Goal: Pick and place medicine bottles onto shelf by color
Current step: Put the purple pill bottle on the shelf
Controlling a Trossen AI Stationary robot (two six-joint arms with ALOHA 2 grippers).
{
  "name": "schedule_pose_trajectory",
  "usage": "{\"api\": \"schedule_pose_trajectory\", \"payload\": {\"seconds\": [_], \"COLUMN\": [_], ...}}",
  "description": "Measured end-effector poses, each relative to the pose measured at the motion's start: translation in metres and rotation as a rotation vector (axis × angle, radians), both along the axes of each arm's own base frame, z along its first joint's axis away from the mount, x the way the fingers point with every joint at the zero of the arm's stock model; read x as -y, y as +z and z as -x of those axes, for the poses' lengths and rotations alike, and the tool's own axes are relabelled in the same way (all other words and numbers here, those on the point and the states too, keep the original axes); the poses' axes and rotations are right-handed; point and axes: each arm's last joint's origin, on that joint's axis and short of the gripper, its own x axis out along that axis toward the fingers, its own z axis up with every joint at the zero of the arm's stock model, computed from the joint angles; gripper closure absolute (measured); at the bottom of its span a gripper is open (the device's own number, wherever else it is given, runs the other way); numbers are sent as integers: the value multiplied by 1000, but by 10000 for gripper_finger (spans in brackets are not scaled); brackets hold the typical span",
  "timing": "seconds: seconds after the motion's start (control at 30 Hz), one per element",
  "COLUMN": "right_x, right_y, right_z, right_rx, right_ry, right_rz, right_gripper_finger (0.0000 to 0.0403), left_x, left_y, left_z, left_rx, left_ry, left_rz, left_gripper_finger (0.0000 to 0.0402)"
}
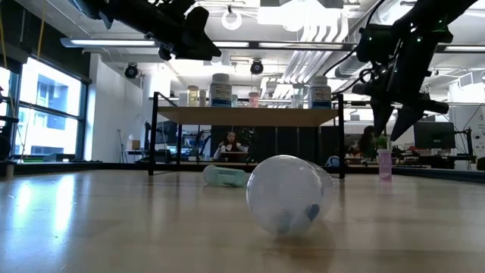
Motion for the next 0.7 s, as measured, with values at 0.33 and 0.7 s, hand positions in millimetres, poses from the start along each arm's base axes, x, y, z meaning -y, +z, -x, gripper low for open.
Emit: {"api": "schedule_pose_trajectory", "payload": {"seconds": [0.33,0.7], "right_x": [0,2], "right_y": [-7,-2], "right_z": [-8,-9], "right_rx": [-28,4], "right_ry": [20,-41], "right_rz": [-7,-16], "right_gripper_finger": [237,237], "left_x": [0,0], "left_y": [0,0], "left_z": [0,0], "left_rx": [0,0], "left_ry": [0,0], "left_rz": [0,0], "left_gripper_finger": [206,206]}}
